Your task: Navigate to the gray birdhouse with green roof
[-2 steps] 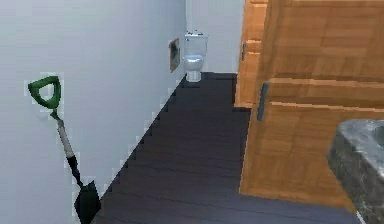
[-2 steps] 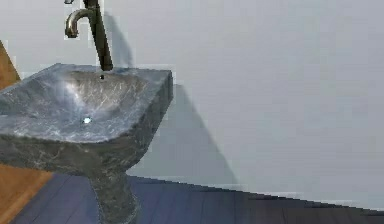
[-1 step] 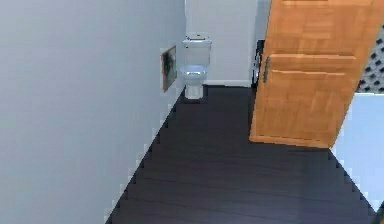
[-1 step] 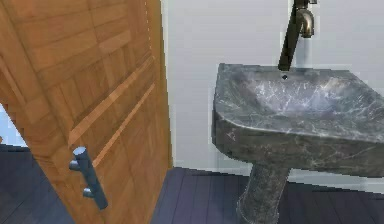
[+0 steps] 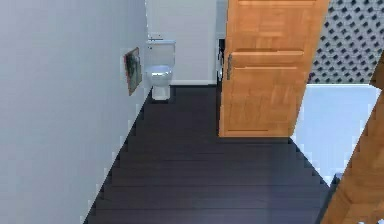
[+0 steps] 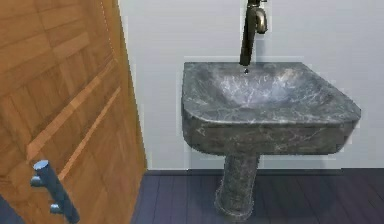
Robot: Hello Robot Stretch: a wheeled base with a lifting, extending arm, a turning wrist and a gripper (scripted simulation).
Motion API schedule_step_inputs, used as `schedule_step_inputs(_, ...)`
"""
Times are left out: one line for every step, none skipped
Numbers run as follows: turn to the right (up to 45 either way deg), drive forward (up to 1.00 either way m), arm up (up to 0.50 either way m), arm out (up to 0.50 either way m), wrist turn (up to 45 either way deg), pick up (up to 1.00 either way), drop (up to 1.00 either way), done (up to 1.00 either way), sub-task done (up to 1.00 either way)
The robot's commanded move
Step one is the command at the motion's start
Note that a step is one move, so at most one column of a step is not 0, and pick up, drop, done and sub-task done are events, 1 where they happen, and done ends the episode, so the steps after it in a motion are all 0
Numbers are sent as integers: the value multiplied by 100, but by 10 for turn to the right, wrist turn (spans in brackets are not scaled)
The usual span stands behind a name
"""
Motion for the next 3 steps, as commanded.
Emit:
schedule_step_inputs(0,100,0,0,0,0,0,0,0)
schedule_step_inputs(0,20,0,0,0,0,0,0,0)
schedule_step_inputs(450,0,0,0,0,0,0,0,0)
